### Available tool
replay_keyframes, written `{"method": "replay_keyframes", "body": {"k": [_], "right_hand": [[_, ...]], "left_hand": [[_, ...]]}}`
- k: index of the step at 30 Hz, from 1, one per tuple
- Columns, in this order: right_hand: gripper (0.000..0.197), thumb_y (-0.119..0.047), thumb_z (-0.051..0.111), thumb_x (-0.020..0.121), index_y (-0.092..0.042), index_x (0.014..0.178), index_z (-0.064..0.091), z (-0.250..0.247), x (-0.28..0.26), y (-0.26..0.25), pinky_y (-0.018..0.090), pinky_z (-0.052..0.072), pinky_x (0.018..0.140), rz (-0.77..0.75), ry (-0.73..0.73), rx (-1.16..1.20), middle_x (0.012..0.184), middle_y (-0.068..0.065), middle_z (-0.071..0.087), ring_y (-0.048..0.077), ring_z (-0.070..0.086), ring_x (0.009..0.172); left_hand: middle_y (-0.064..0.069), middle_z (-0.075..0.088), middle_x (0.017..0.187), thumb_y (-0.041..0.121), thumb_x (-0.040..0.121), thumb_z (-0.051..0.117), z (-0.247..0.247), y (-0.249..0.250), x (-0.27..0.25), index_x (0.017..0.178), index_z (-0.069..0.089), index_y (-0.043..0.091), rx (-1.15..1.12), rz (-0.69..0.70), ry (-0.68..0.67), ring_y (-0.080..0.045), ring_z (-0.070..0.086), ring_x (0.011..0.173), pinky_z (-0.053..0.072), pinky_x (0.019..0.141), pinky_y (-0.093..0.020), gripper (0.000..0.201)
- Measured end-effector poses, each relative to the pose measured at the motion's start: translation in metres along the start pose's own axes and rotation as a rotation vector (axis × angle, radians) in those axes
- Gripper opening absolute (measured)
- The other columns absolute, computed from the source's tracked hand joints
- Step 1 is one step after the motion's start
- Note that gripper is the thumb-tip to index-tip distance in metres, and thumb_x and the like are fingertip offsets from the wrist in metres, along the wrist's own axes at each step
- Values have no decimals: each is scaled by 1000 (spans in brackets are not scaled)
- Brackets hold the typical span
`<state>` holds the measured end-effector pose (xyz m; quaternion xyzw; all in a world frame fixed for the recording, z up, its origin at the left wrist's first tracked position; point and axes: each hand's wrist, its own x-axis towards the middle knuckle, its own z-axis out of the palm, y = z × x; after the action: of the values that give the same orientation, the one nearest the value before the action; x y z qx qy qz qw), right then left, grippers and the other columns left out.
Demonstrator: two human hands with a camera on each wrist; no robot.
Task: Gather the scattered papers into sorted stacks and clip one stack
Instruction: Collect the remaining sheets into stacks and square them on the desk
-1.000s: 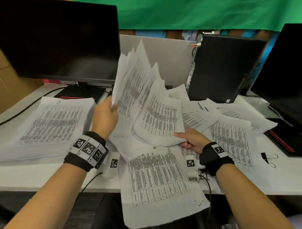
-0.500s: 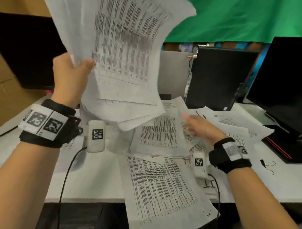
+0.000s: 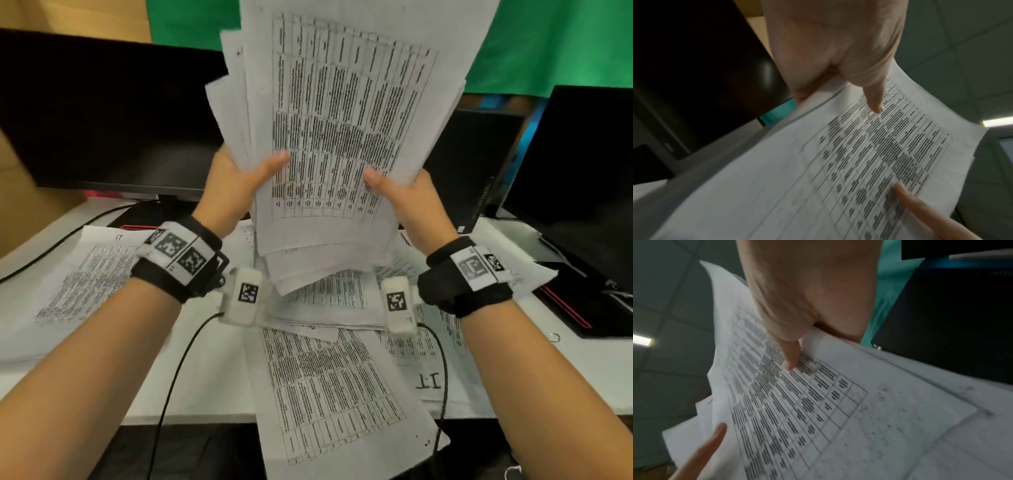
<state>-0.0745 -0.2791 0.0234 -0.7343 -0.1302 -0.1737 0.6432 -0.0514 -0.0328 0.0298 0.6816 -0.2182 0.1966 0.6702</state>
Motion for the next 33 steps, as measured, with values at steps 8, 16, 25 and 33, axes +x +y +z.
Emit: {"method": "replay_keyframes", "body": {"k": [8, 16, 25, 33], "right_hand": [[49, -13, 76, 82, -10, 129, 61, -6, 1, 5, 49, 48, 104, 62, -20, 9, 123, 8, 68, 21, 65, 115], [25, -5, 68, 88, -14, 111, 67, 0, 2, -20, 42, 53, 97, -131, 102, 183, 116, 10, 71, 23, 67, 110], [55, -46, 84, 69, -26, 118, 67, -9, -51, 90, 53, 46, 104, 430, -121, 42, 117, -4, 72, 18, 67, 112], [46, -17, 76, 83, -16, 126, 61, 10, -34, 52, 32, 51, 101, 184, -25, 177, 122, 0, 70, 13, 66, 114]], "left_hand": [[3, 65, 112, 15, 86, 69, 21, -13, 9, 122, 55, 8, -5, -26, -28, -8, 64, 102, 52, 85, -21, 40], [5, 62, 97, 23, 87, 64, 37, 37, 10, 96, 52, 23, -63, 301, 87, -3, 64, 87, 52, 77, -21, 15], [-9, 58, 124, 8, 93, 34, 21, -87, -35, 124, 47, 9, 329, -366, 17, -27, 53, 113, 42, 97, -39, 34], [22, 43, 96, -3, 94, 29, 57, -34, -32, 113, 35, 24, 88, -62, 213, 23, 49, 81, 33, 67, 5, 33]]}}
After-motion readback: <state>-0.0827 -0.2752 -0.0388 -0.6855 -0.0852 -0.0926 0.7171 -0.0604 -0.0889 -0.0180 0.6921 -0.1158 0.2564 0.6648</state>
